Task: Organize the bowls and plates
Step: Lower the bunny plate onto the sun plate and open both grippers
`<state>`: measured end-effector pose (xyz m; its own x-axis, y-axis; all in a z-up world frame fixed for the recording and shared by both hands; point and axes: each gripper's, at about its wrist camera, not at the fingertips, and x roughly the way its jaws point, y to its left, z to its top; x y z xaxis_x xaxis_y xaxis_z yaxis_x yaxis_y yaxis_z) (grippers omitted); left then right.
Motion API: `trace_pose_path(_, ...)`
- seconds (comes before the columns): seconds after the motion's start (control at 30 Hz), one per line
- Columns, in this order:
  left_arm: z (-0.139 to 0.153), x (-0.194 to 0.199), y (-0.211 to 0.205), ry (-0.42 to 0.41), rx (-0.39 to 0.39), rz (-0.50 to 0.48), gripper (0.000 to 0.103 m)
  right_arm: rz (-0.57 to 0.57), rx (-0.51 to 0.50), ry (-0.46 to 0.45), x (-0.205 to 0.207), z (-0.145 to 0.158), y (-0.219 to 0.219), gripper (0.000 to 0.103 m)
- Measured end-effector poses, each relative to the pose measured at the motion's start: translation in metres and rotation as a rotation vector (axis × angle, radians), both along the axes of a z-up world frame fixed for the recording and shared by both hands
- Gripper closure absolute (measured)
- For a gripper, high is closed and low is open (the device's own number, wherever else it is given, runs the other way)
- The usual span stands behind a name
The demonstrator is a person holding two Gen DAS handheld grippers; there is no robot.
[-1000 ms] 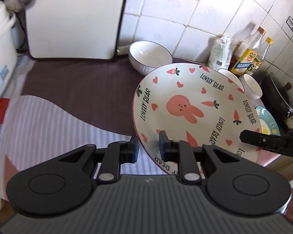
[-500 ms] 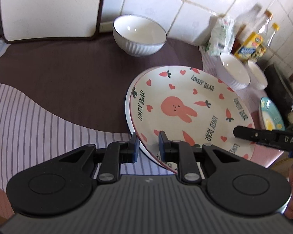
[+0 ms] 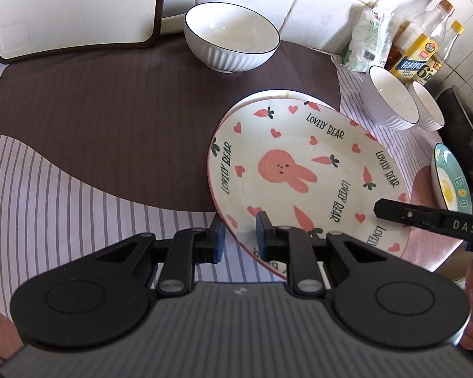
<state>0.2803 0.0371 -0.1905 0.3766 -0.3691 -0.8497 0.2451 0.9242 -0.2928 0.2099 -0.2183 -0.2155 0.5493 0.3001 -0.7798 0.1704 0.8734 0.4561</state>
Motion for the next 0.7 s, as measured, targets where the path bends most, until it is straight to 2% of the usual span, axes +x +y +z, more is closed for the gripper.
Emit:
trace_pose_path(0.1,0.005,-0.001,-0.002,-0.006,-0.013,-0.014,0.084,0.017,-0.093,0.024,0.003,0.004,0.013,0.082)
trace_pose_path(0.2,0.007,0.000,-0.005,0.004,-0.003,-0.017,0.084,0.056,-0.258,-0.007,0.003,0.013,0.034,0.075)
trace_pose_path(0.23,0.005,0.001,-0.003,0.015,-0.008,-0.003,0.084,0.059,-0.281,-0.011,0.004,0.015,0.037,0.075)
trace_pose_path(0.33,0.004,0.002,0.000,0.030,-0.020,0.000,0.084,0.062,-0.299,-0.002,0.009,0.013,0.038,0.074)
trace_pose_path(0.43,0.001,0.001,-0.003,0.040,-0.002,-0.004,0.084,0.055,-0.276,0.008,0.008,0.009,0.034,0.075)
trace_pose_path(0.57,-0.001,-0.001,-0.003,0.039,-0.007,0.003,0.085,0.061,-0.327,0.007,0.010,0.005,0.043,0.072)
trace_pose_path(0.7,-0.006,0.000,-0.002,0.084,-0.035,0.024,0.084,0.045,-0.369,0.000,0.013,0.002,0.048,0.069)
